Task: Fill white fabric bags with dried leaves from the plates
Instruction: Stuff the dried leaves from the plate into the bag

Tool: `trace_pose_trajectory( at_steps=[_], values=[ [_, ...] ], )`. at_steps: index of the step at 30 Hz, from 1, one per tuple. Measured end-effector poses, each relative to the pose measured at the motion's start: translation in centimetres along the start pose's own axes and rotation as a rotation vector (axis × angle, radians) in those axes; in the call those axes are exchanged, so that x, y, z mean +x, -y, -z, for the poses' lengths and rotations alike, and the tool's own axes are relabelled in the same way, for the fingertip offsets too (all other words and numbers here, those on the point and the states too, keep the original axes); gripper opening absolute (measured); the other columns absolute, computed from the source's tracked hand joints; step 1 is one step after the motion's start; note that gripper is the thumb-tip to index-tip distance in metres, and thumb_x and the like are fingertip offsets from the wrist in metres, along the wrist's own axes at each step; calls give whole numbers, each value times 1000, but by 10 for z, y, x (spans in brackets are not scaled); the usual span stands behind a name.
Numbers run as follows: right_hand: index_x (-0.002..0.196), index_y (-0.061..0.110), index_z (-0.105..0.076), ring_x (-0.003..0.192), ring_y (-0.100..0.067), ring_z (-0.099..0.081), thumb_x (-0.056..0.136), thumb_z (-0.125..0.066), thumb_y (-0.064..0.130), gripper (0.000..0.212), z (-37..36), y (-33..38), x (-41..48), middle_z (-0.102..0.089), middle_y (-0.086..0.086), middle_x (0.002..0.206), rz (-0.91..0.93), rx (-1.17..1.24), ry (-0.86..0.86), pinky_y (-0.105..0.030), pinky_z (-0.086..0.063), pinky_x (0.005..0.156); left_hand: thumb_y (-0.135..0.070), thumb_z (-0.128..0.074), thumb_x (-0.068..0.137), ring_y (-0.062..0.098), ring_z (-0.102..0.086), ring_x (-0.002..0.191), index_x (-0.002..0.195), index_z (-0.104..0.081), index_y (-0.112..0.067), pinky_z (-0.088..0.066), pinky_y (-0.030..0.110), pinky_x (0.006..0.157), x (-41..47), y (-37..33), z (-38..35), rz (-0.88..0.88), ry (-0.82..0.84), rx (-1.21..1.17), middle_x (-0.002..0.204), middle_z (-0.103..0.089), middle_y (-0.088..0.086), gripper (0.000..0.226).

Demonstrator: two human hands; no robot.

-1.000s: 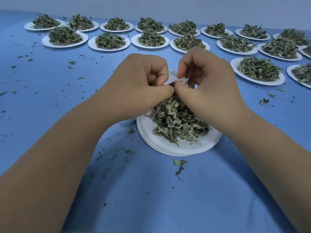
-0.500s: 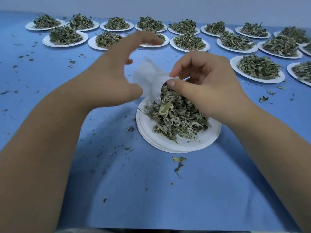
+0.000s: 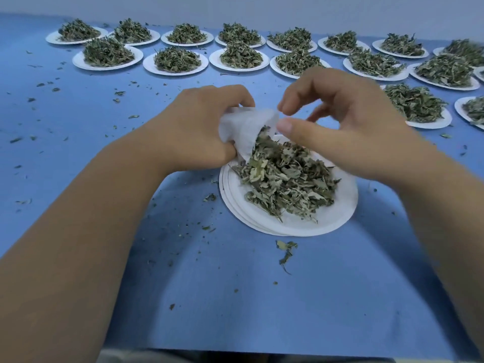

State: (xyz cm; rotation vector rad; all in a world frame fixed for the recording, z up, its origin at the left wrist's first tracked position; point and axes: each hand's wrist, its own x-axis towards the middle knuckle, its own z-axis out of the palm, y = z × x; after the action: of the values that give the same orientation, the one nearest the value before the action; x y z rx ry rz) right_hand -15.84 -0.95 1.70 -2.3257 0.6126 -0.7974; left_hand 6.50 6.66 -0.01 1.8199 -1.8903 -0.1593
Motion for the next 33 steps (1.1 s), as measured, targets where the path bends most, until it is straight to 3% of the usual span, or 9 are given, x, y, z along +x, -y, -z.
trace_pose_trajectory(
  at_steps=[4, 7, 12, 15, 19, 23, 27, 30, 33],
  values=[
    [111, 38, -63, 117, -8, -60, 73, -73, 67, 48, 17, 8, -15, -64, 19, 116, -3, -155, 253, -42, -52, 91, -31, -68, 75, 11, -60, 79, 104, -56, -40, -47, 29, 66, -5, -3, 3, -33, -18, 32, 88, -65, -11, 32],
    [109, 42, -56, 110, -6, -57, 67, -72, 75, 55, 0, 10, -19, -60, 21, 112, 15, -322, 298, -36, -48, 92, -28, -61, 72, 15, -60, 79, 105, -55, -39, -48, 32, 69, -6, -6, 2, -51, -9, 77, 88, -65, -12, 35],
    [106, 36, -50, 95, -8, -55, 76, -75, 61, 46, -15, 9, -17, -59, 22, 100, 76, -397, 219, -28, -46, 78, -21, -61, 72, 14, -60, 78, 103, -57, -40, -54, 41, 70, -5, -5, 1, -38, -15, 100, 87, -65, -12, 36],
    [103, 34, -57, 88, -10, -62, 82, -75, 37, 28, -18, 7, -16, -63, 24, 95, 78, -316, 135, -31, -48, 79, -12, -63, 73, 18, -61, 76, 104, -60, -38, -55, 46, 66, -6, -6, 1, -36, -17, 78, 84, -66, -9, 41],
    [95, 28, -67, 93, -2, -65, 82, -75, 25, 16, -11, 5, -15, -68, 20, 89, 63, -223, 1, -21, -47, 80, -8, -63, 73, 21, -57, 67, 105, -61, -37, -54, 46, 58, -8, -8, 2, -14, -21, 42, 78, -63, -5, 42],
    [93, 25, -73, 90, 3, -64, 84, -74, 20, 10, -6, 6, -15, -71, 17, 89, 50, -201, -108, -22, -51, 78, -18, -64, 72, 17, -52, 63, 108, -58, -39, -41, 31, 54, -8, -13, 1, -5, -23, 34, 77, -58, -10, 42],
    [95, 23, -76, 84, 2, -63, 84, -74, 17, 12, -9, 8, -14, -70, 17, 92, 45, -201, -159, -23, -52, 80, -22, -69, 75, 18, -58, 72, 112, -57, -38, -47, 33, 59, -10, -18, 0, -24, -28, 11, 95, -67, -7, 42],
    [95, 23, -76, 84, -9, -66, 83, -74, 20, 13, -10, 10, -13, -71, 9, 92, 35, -193, -195, -32, -54, 82, -36, -64, 69, 11, -55, 67, 106, -57, -40, -41, 29, 56, -11, -22, 0, -12, -33, 11, 83, -64, -8, 38],
    [90, 21, -71, 76, -14, -65, 81, -75, 23, 10, -13, 11, -12, -70, 6, 84, 7, -182, -248, -33, -54, 77, -37, -63, 65, 12, -54, 65, 101, -58, -37, -42, 31, 54, -12, -26, -1, -1, -48, 31, 74, -58, -9, 36]
  ],
)
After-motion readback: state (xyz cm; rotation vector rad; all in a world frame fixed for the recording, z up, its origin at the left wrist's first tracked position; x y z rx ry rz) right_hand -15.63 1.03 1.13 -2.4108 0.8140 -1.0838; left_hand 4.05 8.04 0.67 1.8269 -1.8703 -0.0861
